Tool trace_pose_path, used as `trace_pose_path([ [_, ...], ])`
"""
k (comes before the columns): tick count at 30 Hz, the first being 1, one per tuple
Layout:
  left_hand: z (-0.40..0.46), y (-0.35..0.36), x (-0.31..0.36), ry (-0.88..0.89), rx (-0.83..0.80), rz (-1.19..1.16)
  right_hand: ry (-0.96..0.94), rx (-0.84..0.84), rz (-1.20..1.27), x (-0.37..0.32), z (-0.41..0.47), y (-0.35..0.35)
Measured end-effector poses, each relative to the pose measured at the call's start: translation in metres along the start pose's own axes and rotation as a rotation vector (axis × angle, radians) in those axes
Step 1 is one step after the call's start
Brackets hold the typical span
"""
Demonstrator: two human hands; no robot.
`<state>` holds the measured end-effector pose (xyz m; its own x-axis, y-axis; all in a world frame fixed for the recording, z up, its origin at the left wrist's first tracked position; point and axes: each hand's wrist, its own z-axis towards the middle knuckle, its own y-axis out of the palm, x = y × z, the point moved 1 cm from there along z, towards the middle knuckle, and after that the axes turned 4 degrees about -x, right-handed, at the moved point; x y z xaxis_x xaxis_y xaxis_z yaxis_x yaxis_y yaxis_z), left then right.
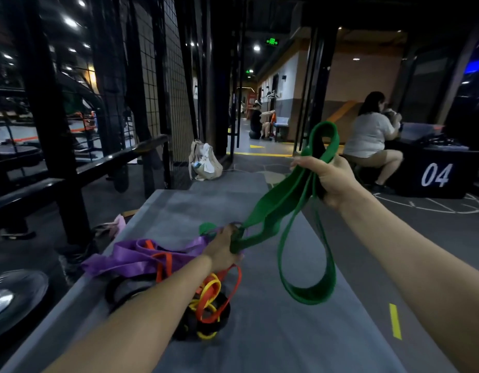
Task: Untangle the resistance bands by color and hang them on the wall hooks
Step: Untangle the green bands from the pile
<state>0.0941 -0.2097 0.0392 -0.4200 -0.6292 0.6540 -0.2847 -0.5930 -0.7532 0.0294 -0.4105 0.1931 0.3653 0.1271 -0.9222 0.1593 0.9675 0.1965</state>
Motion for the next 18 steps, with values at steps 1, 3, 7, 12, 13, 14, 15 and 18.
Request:
trace_pose_path([
  [1,0.006,0.003,-0.003,0.014,0.011,-0.045,0.008,-0.014,0.008,-0.001,-0.001,-0.002],
  [3,0.018,0.005,-0.007,0.029,0.077,-0.057,0.021,-0.033,0.013,-0.002,-0.001,-0.006],
  [7,0.026,0.008,-0.004,-0.056,-0.028,0.069,0.03,-0.032,-0.045,0.001,-0.002,-0.019],
  [12,0.024,0.019,-0.003,-0.091,-0.179,0.254,0.068,-0.004,-0.029,0.009,-0.003,-0.03],
  [13,0.024,0.019,-0.002,-0.078,-0.168,0.25,0.076,0.012,-0.03,0.01,-0.003,-0.032],
  [14,0.023,0.016,-0.002,-0.088,-0.143,0.233,0.083,0.03,-0.035,0.011,-0.002,-0.034],
  [15,0.024,0.011,-0.003,-0.116,-0.102,0.189,0.089,0.054,-0.044,0.012,-0.002,-0.035],
  [18,0.024,-0.015,-0.001,-0.167,0.07,0.032,0.106,0.14,-0.097,0.02,0.0,-0.032],
])
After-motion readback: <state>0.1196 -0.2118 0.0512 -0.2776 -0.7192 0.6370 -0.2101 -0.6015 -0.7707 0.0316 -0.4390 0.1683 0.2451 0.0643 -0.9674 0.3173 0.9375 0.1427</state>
